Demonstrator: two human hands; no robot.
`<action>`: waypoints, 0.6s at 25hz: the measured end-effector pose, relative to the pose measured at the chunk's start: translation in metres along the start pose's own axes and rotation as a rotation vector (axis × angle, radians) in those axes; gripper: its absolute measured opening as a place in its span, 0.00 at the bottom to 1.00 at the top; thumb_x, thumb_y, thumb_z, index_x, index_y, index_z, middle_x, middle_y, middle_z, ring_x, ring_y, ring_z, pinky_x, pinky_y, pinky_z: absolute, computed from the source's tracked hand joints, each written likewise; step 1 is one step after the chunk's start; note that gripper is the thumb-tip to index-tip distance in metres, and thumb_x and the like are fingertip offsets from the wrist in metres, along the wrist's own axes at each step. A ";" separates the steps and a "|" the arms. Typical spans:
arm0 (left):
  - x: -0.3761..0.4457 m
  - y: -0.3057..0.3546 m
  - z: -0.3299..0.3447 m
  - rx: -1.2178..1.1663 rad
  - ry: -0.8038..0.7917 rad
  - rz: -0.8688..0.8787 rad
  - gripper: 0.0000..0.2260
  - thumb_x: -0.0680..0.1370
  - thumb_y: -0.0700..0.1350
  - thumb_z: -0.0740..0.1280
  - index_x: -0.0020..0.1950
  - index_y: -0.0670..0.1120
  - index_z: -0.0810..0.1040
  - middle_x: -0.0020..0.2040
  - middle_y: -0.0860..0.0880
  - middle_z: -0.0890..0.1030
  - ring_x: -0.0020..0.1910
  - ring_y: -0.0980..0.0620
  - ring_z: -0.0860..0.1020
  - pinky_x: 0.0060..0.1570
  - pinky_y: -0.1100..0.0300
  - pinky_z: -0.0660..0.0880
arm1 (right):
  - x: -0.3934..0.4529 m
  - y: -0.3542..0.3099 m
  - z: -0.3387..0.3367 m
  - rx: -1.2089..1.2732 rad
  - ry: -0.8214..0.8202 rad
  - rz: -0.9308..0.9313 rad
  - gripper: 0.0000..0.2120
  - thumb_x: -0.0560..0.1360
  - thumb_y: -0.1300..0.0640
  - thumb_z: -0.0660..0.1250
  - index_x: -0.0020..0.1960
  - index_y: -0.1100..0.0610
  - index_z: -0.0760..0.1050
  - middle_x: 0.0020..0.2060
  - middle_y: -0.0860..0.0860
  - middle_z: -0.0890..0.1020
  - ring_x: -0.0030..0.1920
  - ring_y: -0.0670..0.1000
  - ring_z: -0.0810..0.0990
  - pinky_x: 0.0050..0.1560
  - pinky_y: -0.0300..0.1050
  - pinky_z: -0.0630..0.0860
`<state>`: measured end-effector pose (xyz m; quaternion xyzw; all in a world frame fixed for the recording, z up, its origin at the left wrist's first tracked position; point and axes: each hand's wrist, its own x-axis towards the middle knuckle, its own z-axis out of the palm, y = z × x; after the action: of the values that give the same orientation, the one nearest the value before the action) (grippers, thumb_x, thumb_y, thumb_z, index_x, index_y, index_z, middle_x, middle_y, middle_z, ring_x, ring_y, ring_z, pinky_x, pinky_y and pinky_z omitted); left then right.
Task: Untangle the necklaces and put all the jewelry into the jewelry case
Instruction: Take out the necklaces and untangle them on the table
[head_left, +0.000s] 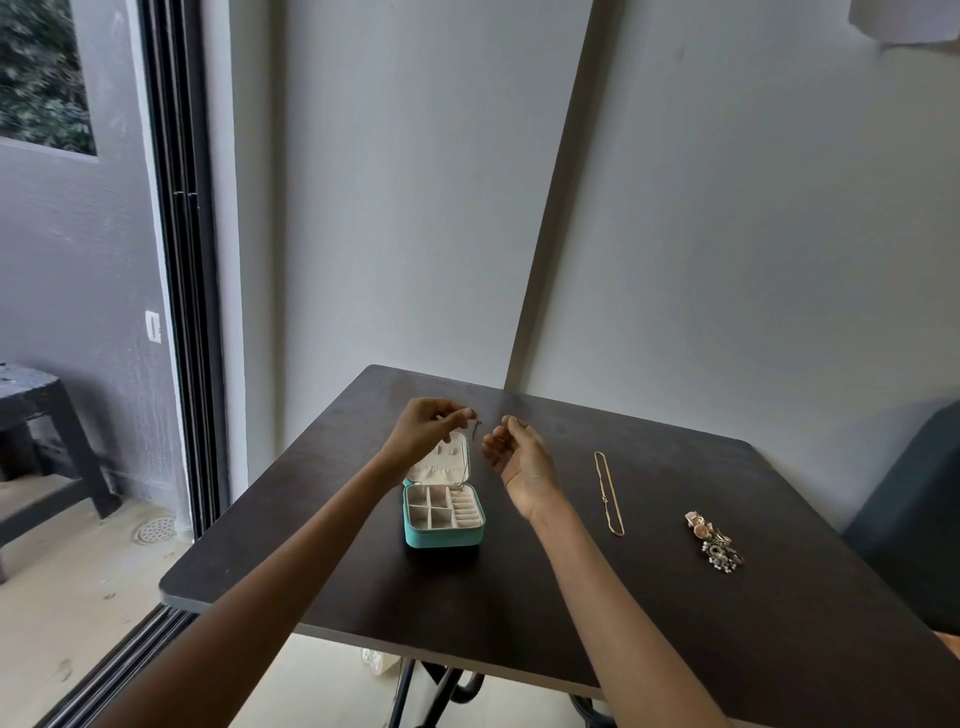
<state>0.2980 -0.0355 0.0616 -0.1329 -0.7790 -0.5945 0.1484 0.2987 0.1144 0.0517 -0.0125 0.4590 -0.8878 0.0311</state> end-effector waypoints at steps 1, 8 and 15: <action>0.001 0.003 0.000 -0.005 -0.006 -0.001 0.09 0.77 0.39 0.65 0.53 0.36 0.80 0.39 0.49 0.80 0.29 0.67 0.76 0.29 0.74 0.70 | -0.001 0.003 0.000 -0.042 -0.005 0.003 0.07 0.79 0.62 0.60 0.43 0.57 0.73 0.29 0.49 0.78 0.33 0.47 0.78 0.36 0.41 0.79; 0.004 0.006 0.002 -0.045 -0.027 -0.024 0.08 0.77 0.40 0.67 0.50 0.36 0.81 0.40 0.48 0.82 0.32 0.64 0.79 0.31 0.72 0.72 | 0.000 0.001 0.003 0.002 0.046 -0.037 0.06 0.78 0.62 0.62 0.43 0.55 0.72 0.26 0.47 0.76 0.28 0.45 0.75 0.30 0.38 0.74; 0.005 -0.002 -0.005 -0.216 0.146 -0.051 0.05 0.79 0.39 0.64 0.46 0.40 0.79 0.39 0.47 0.81 0.31 0.62 0.79 0.32 0.70 0.73 | -0.002 0.018 -0.028 -0.225 0.152 0.067 0.07 0.77 0.65 0.62 0.44 0.55 0.67 0.25 0.48 0.68 0.22 0.43 0.65 0.21 0.35 0.62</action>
<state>0.2930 -0.0407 0.0632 -0.0846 -0.7006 -0.6868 0.1742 0.2998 0.1270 0.0207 0.0669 0.5570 -0.8275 0.0241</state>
